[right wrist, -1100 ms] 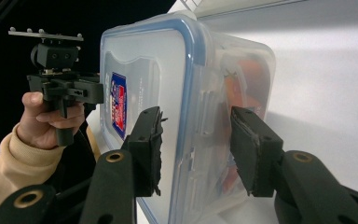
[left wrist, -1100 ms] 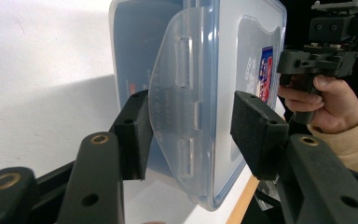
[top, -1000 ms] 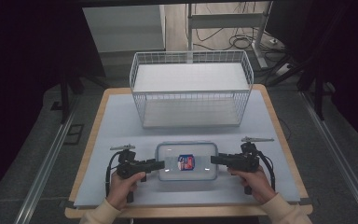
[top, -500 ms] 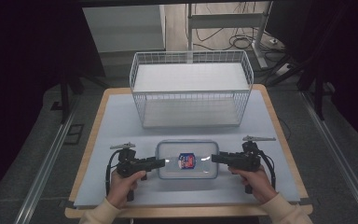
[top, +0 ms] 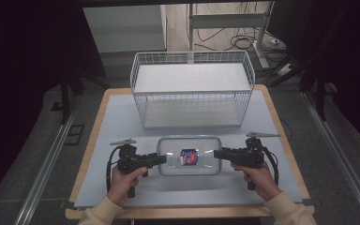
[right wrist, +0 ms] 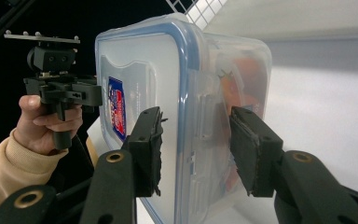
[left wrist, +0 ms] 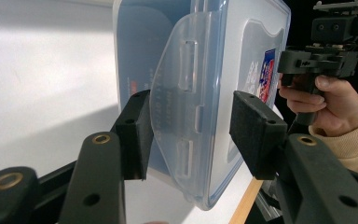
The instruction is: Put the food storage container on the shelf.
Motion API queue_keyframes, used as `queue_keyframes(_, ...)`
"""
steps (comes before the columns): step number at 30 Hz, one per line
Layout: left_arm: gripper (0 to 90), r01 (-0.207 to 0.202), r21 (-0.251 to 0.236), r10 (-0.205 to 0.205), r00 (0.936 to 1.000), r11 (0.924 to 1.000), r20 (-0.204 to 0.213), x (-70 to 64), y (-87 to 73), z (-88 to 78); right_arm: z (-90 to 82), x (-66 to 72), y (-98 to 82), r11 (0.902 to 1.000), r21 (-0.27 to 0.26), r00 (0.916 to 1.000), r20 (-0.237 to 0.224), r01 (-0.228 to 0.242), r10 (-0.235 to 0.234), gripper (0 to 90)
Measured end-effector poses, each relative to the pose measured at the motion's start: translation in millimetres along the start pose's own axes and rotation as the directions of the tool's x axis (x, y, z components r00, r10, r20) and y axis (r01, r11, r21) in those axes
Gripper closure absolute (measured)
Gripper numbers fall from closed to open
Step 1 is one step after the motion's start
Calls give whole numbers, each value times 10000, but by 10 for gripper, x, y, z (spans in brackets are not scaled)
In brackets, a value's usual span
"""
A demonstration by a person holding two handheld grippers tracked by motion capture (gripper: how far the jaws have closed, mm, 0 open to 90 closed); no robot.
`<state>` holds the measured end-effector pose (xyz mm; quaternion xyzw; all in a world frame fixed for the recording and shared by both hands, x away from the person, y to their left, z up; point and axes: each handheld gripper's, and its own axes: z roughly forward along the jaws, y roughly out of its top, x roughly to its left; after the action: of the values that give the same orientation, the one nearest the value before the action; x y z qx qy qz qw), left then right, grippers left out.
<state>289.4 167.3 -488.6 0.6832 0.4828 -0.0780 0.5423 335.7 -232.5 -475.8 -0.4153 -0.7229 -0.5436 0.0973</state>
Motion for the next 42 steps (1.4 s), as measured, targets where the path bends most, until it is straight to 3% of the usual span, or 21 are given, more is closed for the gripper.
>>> queue_keyframes(10,501,-469,-374,469,9989,9982,1,-156,275,-60,-129,139,296,9978,-424,9987,80,516,-513,554)
queue_keyframes(26,500,-1278,-978,1278,9918,9870,-63,-425,940,-206,-291,372,906,9872,-996,9922,264,1243,-1222,551)
queue_keyframes(42,499,-1616,-1205,1624,9867,9795,-40,-519,1490,-303,-352,519,1489,9784,-1234,9860,411,1657,-1618,550)
